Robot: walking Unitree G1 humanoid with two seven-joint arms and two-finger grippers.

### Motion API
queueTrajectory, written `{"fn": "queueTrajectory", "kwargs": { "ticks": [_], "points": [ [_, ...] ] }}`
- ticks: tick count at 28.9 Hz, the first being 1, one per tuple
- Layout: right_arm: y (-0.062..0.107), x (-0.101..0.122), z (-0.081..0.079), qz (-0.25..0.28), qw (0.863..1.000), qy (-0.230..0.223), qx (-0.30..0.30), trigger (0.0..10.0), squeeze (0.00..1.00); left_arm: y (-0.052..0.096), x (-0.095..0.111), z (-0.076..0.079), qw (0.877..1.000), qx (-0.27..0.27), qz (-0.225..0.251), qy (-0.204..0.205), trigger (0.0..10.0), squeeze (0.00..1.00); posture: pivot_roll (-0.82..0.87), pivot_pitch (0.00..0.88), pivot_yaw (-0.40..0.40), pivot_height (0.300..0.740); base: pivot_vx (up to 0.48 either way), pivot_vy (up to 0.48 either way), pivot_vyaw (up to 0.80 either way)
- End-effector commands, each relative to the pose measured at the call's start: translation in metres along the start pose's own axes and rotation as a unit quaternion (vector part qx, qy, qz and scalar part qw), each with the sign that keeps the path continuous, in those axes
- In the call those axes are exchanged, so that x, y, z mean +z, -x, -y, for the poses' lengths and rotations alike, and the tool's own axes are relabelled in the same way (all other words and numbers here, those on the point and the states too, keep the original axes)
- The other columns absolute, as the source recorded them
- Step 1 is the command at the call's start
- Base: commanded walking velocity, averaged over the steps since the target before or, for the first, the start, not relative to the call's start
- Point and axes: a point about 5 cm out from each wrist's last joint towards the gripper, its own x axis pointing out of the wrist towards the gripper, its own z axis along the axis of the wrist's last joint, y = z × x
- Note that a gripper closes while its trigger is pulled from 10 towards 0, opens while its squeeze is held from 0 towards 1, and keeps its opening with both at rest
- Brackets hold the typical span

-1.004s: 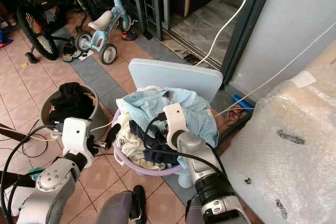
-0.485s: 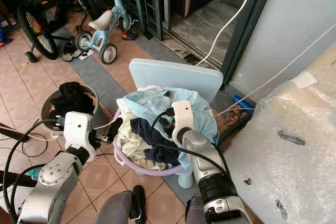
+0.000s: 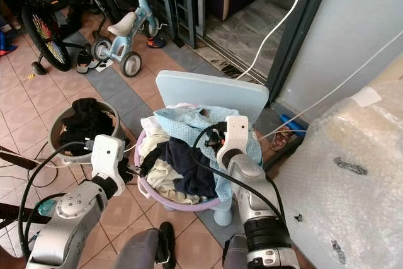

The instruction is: Clothes washing

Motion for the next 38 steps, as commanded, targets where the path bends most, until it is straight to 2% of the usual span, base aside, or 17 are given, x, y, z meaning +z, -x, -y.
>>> {"fn": "queueTrajectory", "kwargs": {
  "ticks": [1,3,7,8,13,14,15,16,17,19,20,22,23,28,31,34,38],
  "points": [
    [0.010,0.012,-0.005,0.046,0.998,-0.036,0.020,0.0,0.00,0.000,-0.004,-0.002,1.000,-0.002,-0.011,-0.001,10.0,0.00,-0.05,0.148,0.062,0.740,0.000,0.000,0.00],
    [0.014,0.017,-0.006,0.063,0.997,-0.045,0.029,0.0,0.00,0.000,-0.004,-0.002,1.000,-0.004,-0.011,-0.002,10.0,0.00,-0.05,0.148,0.062,0.740,0.000,0.000,0.00],
    [0.031,0.033,-0.009,0.104,0.988,-0.100,0.061,0.0,0.00,-0.003,-0.004,-0.001,1.000,-0.009,-0.009,-0.004,10.0,0.00,-0.06,0.142,0.063,0.740,0.000,0.000,0.00],
    [0.035,0.032,-0.008,0.100,0.990,-0.080,0.060,0.0,0.00,-0.004,-0.004,-0.001,1.000,-0.011,-0.011,-0.004,10.0,0.00,-0.07,0.143,0.063,0.740,0.000,0.000,0.00],
    [0.043,0.024,-0.008,0.084,0.992,-0.060,0.067,0.0,0.00,-0.006,-0.003,0.000,1.000,-0.015,-0.009,-0.006,10.0,0.00,-0.07,0.147,0.067,0.740,0.000,0.000,0.00],
    [0.044,0.022,-0.009,0.080,0.993,-0.045,0.073,0.0,0.00,-0.006,-0.003,0.001,1.000,-0.016,-0.009,-0.006,10.0,0.00,-0.07,0.146,0.067,0.740,0.000,0.000,0.00],
    [0.045,0.021,-0.013,0.076,0.993,0.004,0.087,10.0,0.58,-0.006,-0.003,0.001,1.000,-0.018,-0.008,-0.006,10.0,0.00,-0.07,0.148,0.069,0.740,0.000,0.000,0.00],
    [0.047,0.021,-0.015,0.075,0.992,0.030,0.094,10.0,0.58,-0.006,-0.003,0.001,1.000,-0.018,-0.008,-0.007,10.0,0.00,-0.07,0.148,0.069,0.740,0.000,0.000,0.00],
    [0.048,0.016,-0.019,0.063,0.989,0.084,0.108,10.0,1.00,-0.005,-0.003,0.001,1.000,-0.018,-0.008,-0.007,10.0,0.00,-0.07,0.148,0.071,0.740,0.000,0.000,0.00],
    [0.049,0.009,-0.023,0.046,0.982,0.138,0.124,10.0,1.00,-0.005,-0.003,0.001,1.000,-0.018,-0.008,-0.007,10.0,0.00,-0.07,0.149,0.070,0.740,0.000,0.000,0.00],
    [0.049,0.009,-0.023,0.046,0.982,0.138,0.124,10.0,1.00,-0.005,-0.003,0.001,1.000,-0.018,-0.008,-0.007,10.0,0.00,-0.07,0.149,0.070,0.740,0.000,0.000,0.00],
    [0.049,-0.002,-0.028,0.028,0.965,0.202,0.166,10.0,1.00,-0.005,-0.003,0.001,1.000,-0.018,-0.008,-0.007,10.0,0.00,-0.06,0.155,0.072,0.740,0.000,0.000,0.00],
    [0.048,-0.005,-0.031,0.025,0.959,0.219,0.181,10.0,1.00,-0.005,-0.003,0.001,1.000,-0.018,-0.009,-0.007,10.0,0.00,-0.06,0.157,0.075,0.740,0.000,0.000,0.00],
    [0.039,-0.008,-0.033,0.020,0.948,0.256,0.187,10.0,1.00,-0.004,-0.003,0.002,1.000,-0.021,-0.010,-0.007,10.0,0.00,-0.05,0.158,0.078,0.740,0.000,0.000,0.00],
    [0.019,-0.003,-0.031,0.034,0.938,0.319,0.132,10.0,1.00,-0.002,-0.003,0.001,1.000,-0.022,-0.011,-0.011,10.0,0.00,-0.04,0.162,0.077,0.740,0.000,0.000,0.00],
    [0.015,0.000,-0.032,0.040,0.937,0.326,0.121,10.0,1.00,-0.001,-0.003,0.001,1.000,-0.022,-0.011,-0.011,10.0,0.00,-0.03,0.163,0.076,0.740,0.000,0.000,0.00],
    [0.008,0.015,-0.024,0.074,0.938,0.337,0.048,10.0,1.00,0.001,-0.003,0.000,1.000,-0.018,-0.011,-0.012,10.0,0.00,-0.02,0.167,0.072,0.740,0.000,0.000,0.00]
  ]
}}
